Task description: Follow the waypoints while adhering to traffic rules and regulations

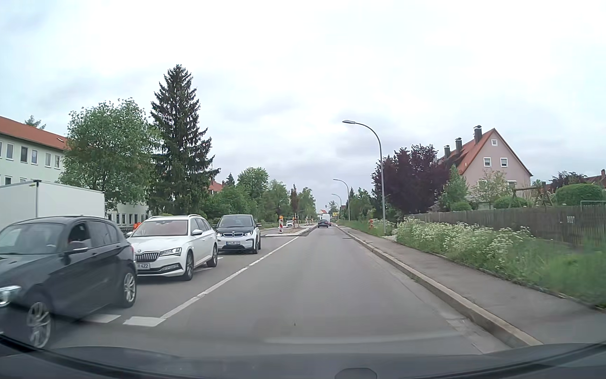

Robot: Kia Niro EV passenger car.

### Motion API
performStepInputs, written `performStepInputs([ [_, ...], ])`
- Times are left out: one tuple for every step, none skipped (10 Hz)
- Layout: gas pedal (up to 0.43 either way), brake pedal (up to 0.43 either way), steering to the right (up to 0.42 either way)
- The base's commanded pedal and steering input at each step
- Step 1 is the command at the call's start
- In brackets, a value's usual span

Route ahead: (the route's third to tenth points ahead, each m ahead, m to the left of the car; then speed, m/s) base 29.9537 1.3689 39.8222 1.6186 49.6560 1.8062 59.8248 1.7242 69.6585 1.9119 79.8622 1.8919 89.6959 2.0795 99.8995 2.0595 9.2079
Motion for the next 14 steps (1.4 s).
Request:
performStepInputs([
  [0.169, 0.0, -0.004],
  [0.169, 0.0, -0.004],
  [0.189, 0.0, -0.004],
  [0.197, 0.0, -0.003],
  [0.197, 0.0, -0.003],
  [0.189, 0.0, -0.003],
  [0.189, 0.0, -0.003],
  [0.189, 0.0, -0.003],
  [0.189, 0.0, -0.003],
  [0.189, 0.0, -0.003],
  [0.197, 0.0, -0.003],
  [0.197, 0.0, -0.003],
  [0.189, 0.0, -0.003],
  [0.189, 0.0, -0.003],
])
